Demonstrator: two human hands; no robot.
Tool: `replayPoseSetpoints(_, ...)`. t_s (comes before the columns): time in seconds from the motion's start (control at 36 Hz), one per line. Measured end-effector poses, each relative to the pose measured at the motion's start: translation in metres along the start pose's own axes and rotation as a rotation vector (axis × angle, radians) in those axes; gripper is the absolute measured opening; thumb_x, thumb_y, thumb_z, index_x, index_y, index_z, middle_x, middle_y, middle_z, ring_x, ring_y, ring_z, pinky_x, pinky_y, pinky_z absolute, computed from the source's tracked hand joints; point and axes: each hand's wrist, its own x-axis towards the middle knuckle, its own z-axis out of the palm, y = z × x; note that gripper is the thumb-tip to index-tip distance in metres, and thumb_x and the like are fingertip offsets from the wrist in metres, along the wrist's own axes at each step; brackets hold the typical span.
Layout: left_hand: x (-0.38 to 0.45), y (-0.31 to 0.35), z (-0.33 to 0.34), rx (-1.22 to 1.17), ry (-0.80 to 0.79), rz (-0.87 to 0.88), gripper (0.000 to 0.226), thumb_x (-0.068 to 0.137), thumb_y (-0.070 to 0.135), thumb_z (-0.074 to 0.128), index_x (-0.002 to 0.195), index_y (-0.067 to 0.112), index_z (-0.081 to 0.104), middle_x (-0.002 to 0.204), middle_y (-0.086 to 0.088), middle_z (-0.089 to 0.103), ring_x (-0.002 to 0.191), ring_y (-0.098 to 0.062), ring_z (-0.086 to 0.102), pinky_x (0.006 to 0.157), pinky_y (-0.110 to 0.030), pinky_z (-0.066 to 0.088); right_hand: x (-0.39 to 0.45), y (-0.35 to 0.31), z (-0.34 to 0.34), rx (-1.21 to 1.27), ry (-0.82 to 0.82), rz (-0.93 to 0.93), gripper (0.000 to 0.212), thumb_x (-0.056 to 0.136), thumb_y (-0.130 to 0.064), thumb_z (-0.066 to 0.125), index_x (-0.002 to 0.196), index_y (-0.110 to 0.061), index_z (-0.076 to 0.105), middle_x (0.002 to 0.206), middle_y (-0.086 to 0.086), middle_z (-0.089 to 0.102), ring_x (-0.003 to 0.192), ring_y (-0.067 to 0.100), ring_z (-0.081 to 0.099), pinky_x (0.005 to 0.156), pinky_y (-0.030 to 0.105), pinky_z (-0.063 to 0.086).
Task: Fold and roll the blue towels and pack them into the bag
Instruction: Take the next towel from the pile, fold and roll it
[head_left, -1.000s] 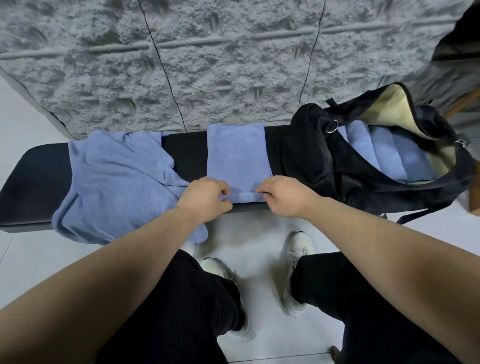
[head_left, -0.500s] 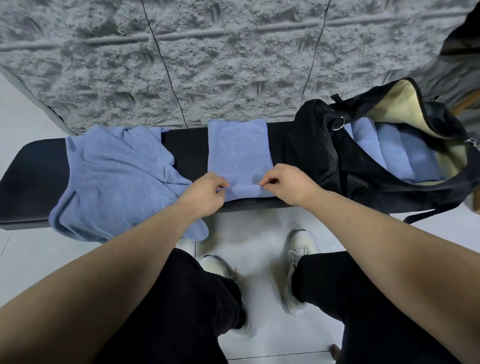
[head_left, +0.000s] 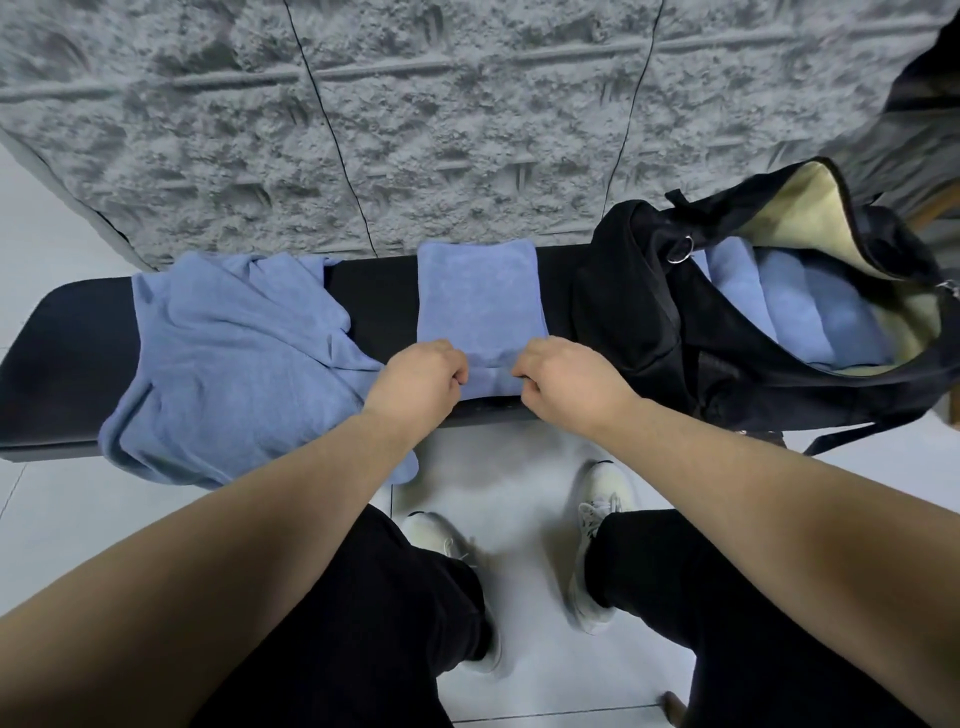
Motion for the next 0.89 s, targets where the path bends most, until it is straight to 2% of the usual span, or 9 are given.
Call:
replayPoseSetpoints(0.11, -0.003, -0.003, 0.0, -0.033, 0.005, 0.009, 0.015, 0.083, 0.004, 0.055, 0.089, 0.01, 0.068, 0.089, -0.003, 0.062, 0.079, -0.023, 0.057, 0.071, -0.036, 0.049, -0.006, 0.002, 0.0, -0.001, 0.025, -0.048, 0.02, 0.086, -0.013, 0.052, 0.101, -0.01, 0.065, 0.1, 0.003, 0.059, 0.092, 0.021, 0.052, 0.069, 0.024, 0.029)
replayPoseSetpoints(0.22, -0.003, -0.005, 0.001, -0.016, -0.031, 0.037, 0.011, 0.08, 0.014, 0.063, 0.091, 0.014, 0.065, 0.088, 0.002, 0.059, 0.08, -0.019, 0.052, 0.07, -0.03, 0.045, -0.005, 0.003, 0.005, -0.019, 0.041, -0.079, 0.028, 0.073, 0.002, 0.061, 0.1, -0.003, 0.069, 0.093, 0.011, 0.066, 0.082, 0.033, 0.06, 0.069, 0.034, 0.047)
replayPoseSetpoints(0.28, -0.004, -0.007, 0.001, -0.011, -0.042, 0.052, 0.015, 0.078, 0.016, 0.065, 0.092, 0.015, 0.062, 0.089, 0.004, 0.056, 0.081, -0.018, 0.049, 0.07, -0.03, 0.043, -0.004, 0.003, 0.007, -0.043, 0.052, -0.085, 0.032, 0.063, 0.008, 0.065, 0.094, -0.002, 0.069, 0.085, 0.012, 0.065, 0.072, 0.034, 0.059, 0.063, 0.038, 0.052)
replayPoseSetpoints(0.39, -0.006, -0.009, 0.003, 0.01, -0.059, 0.071, 0.021, 0.078, 0.01, 0.063, 0.097, 0.016, 0.056, 0.092, 0.005, 0.05, 0.083, -0.016, 0.04, 0.07, -0.027, 0.036, -0.002, 0.0, 0.009, -0.104, 0.087, -0.086, 0.038, 0.05, 0.01, 0.072, 0.084, -0.006, 0.067, 0.076, 0.008, 0.062, 0.062, 0.029, 0.056, 0.054, 0.032, 0.046)
replayPoseSetpoints(0.47, -0.005, -0.007, 0.005, 0.044, -0.058, 0.078, 0.024, 0.076, 0.001, 0.058, 0.096, 0.013, 0.054, 0.089, 0.002, 0.047, 0.082, -0.019, 0.039, 0.071, -0.034, 0.041, -0.001, -0.003, 0.009, -0.098, 0.063, -0.056, 0.037, 0.057, 0.01, 0.068, 0.09, -0.005, 0.067, 0.081, 0.009, 0.063, 0.07, 0.03, 0.057, 0.06, 0.032, 0.041)
replayPoseSetpoints(0.56, -0.002, -0.003, 0.004, 0.064, -0.063, 0.066, 0.026, 0.077, 0.001, 0.057, 0.101, 0.011, 0.053, 0.094, -0.001, 0.051, 0.085, -0.02, 0.04, 0.072, -0.031, 0.038, 0.002, -0.002, 0.006, -0.073, 0.051, -0.014, 0.041, 0.078, 0.004, 0.053, 0.116, -0.009, 0.061, 0.107, 0.008, 0.063, 0.097, 0.03, 0.055, 0.08, 0.033, 0.038)
replayPoseSetpoints(0.64, -0.001, -0.002, 0.002, 0.055, -0.053, 0.027, 0.023, 0.079, 0.005, 0.057, 0.101, 0.011, 0.054, 0.093, 0.001, 0.051, 0.086, -0.019, 0.044, 0.069, -0.029, 0.037, 0.003, -0.002, 0.001, -0.017, 0.016, 0.043, 0.047, 0.084, -0.001, 0.049, 0.128, -0.014, 0.056, 0.12, 0.003, 0.06, 0.108, 0.025, 0.051, 0.088, 0.03, 0.037)
replayPoseSetpoints(0.78, -0.003, -0.001, 0.0, 0.023, -0.043, -0.004, 0.019, 0.08, 0.012, 0.06, 0.1, 0.013, 0.059, 0.089, 0.001, 0.055, 0.082, -0.018, 0.047, 0.066, -0.028, 0.037, -0.001, 0.0, -0.001, 0.053, -0.004, 0.065, 0.044, 0.086, -0.006, 0.049, 0.127, -0.017, 0.057, 0.118, 0.001, 0.062, 0.106, 0.022, 0.05, 0.083, 0.026, 0.031)
replayPoseSetpoints(0.89, -0.005, 0.002, -0.002, 0.004, -0.056, -0.018, 0.017, 0.082, 0.016, 0.06, 0.099, 0.015, 0.061, 0.086, 0.004, 0.056, 0.082, -0.016, 0.048, 0.068, -0.03, 0.044, -0.006, 0.003, -0.005, 0.127, -0.041, 0.102, 0.039, 0.086, -0.01, 0.049, 0.122, -0.02, 0.057, 0.106, -0.001, 0.062, 0.104, 0.021, 0.049, 0.077, 0.026, 0.033)
